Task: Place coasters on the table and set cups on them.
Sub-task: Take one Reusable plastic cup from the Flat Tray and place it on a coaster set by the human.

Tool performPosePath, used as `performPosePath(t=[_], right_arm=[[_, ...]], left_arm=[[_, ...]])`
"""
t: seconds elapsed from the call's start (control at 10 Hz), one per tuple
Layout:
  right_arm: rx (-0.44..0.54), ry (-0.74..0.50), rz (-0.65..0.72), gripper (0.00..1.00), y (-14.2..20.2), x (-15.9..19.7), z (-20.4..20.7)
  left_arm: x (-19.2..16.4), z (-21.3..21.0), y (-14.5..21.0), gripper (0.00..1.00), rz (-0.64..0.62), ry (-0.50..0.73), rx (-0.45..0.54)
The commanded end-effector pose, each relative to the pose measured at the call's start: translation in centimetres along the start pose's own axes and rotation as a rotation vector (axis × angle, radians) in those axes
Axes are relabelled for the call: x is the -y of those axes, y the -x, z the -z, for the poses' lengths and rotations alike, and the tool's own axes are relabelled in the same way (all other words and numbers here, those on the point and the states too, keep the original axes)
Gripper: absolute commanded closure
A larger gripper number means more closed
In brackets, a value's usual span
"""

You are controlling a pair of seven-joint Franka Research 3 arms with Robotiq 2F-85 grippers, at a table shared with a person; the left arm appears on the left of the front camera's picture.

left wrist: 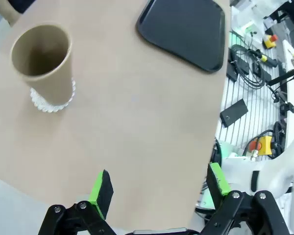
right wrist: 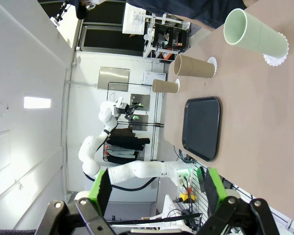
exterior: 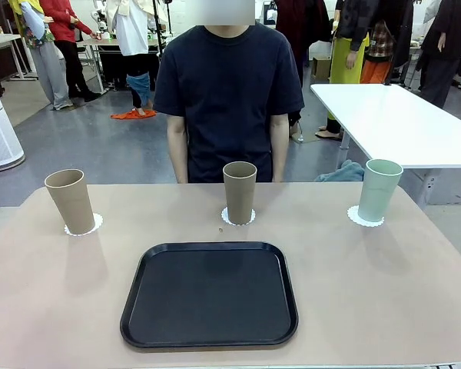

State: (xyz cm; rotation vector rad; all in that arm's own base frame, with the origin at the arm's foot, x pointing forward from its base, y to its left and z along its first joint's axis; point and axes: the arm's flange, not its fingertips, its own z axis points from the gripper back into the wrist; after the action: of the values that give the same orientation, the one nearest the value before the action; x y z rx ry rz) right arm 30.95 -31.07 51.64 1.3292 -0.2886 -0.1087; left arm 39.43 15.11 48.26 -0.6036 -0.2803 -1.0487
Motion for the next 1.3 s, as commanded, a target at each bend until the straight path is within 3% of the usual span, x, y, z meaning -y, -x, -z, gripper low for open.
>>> performPosePath(t=[0.0, 0.2, 0.6, 0.8, 1.2], right_arm=[[0.009, -0.014, 0.014, 0.0, 0.1, -0.3, 0.1], [0.009, -0.014, 0.014, 0.0, 0.1, -0.3, 0.1], [0.009, -0.014, 0.014, 0.0, 0.1, -0.3, 0.1], [0.009, -0.014, 0.014, 0.0, 0.1, -0.3, 0.1], [0.009, -0.014, 0.014, 0.0, 0.1, -0.3, 0.1]], left_arm=[[4.7, 0.2, -3.2, 0.0, -0.01, -0.017, -0.049], [6.6, 0.0, -6.2, 0.0, -0.053, -0.052, -0.144], [8.9, 2.2, -6.8, 0.0, -0.092, -0.28, -0.312], [9.8, 3.0, -5.4, 0.0, -0.089, -0.252, -0.293], [8.7, 1.4, -6.8, 0.0, -0.066, -0.251, -0.294]])
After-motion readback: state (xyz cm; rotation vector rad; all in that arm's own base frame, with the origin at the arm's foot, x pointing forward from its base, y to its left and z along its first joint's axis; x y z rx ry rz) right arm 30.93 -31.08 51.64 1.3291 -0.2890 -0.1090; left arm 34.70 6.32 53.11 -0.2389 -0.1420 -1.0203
